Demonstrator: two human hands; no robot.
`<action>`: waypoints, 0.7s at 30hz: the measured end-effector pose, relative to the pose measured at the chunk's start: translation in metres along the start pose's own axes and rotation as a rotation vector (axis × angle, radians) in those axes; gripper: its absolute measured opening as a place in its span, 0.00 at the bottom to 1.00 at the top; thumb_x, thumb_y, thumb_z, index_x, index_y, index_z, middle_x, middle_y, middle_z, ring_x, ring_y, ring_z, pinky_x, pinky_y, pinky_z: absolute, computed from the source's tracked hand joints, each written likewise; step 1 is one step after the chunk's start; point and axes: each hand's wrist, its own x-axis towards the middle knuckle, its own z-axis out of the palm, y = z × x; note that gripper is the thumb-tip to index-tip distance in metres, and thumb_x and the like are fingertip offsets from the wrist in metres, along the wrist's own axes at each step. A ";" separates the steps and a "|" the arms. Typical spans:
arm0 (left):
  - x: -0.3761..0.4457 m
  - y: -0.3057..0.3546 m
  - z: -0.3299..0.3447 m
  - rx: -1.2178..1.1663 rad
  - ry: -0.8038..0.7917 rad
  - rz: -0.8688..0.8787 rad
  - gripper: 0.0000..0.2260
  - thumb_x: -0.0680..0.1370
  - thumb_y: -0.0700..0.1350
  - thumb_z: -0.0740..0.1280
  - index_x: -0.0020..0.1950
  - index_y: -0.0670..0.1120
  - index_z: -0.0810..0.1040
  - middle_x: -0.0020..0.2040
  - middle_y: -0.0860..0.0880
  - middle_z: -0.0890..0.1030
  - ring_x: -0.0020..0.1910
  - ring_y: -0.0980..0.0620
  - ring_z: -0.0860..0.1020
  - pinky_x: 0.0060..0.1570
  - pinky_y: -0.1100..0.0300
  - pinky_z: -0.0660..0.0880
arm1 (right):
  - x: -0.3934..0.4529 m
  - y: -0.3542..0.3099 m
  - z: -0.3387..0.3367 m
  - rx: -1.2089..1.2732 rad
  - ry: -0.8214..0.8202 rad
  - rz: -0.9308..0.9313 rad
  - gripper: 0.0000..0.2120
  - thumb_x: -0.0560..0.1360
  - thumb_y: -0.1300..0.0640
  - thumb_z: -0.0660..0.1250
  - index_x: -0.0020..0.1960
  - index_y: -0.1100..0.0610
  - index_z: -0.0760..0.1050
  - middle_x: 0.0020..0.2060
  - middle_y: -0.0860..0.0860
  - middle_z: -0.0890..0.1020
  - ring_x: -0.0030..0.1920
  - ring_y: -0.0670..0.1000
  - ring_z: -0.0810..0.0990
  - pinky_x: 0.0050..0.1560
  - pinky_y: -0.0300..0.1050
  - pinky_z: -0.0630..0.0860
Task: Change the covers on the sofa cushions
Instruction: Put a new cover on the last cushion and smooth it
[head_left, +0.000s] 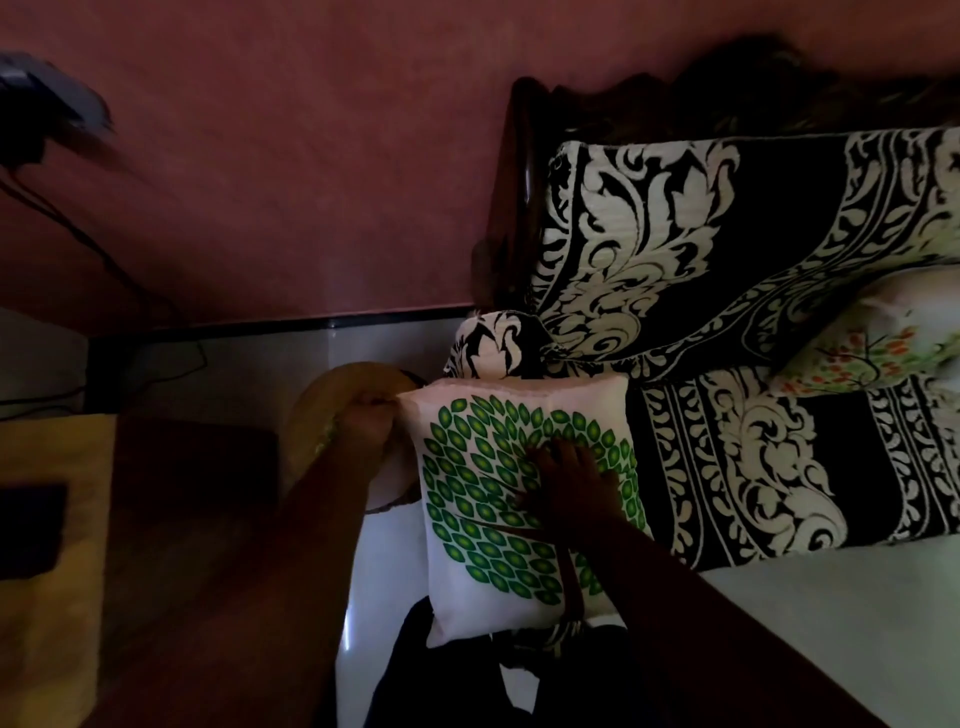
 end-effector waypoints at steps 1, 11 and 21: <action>-0.005 0.000 0.004 0.001 0.043 -0.046 0.10 0.77 0.41 0.68 0.57 0.42 0.82 0.54 0.44 0.84 0.53 0.43 0.82 0.54 0.51 0.79 | -0.001 -0.001 -0.001 -0.002 -0.009 -0.005 0.36 0.75 0.30 0.62 0.78 0.40 0.56 0.78 0.51 0.58 0.78 0.59 0.55 0.72 0.71 0.59; -0.009 0.025 0.020 0.380 0.215 0.137 0.14 0.82 0.48 0.63 0.63 0.47 0.82 0.59 0.43 0.83 0.57 0.42 0.81 0.57 0.55 0.74 | 0.013 0.020 0.001 0.105 0.007 -0.083 0.33 0.72 0.31 0.66 0.74 0.38 0.63 0.73 0.47 0.64 0.75 0.57 0.61 0.70 0.65 0.65; -0.032 0.028 0.084 0.132 0.183 0.050 0.23 0.81 0.49 0.69 0.70 0.37 0.71 0.65 0.37 0.78 0.65 0.38 0.75 0.61 0.55 0.69 | 0.102 0.108 -0.022 0.829 0.273 0.327 0.46 0.73 0.32 0.69 0.81 0.53 0.55 0.77 0.59 0.64 0.74 0.63 0.66 0.71 0.60 0.68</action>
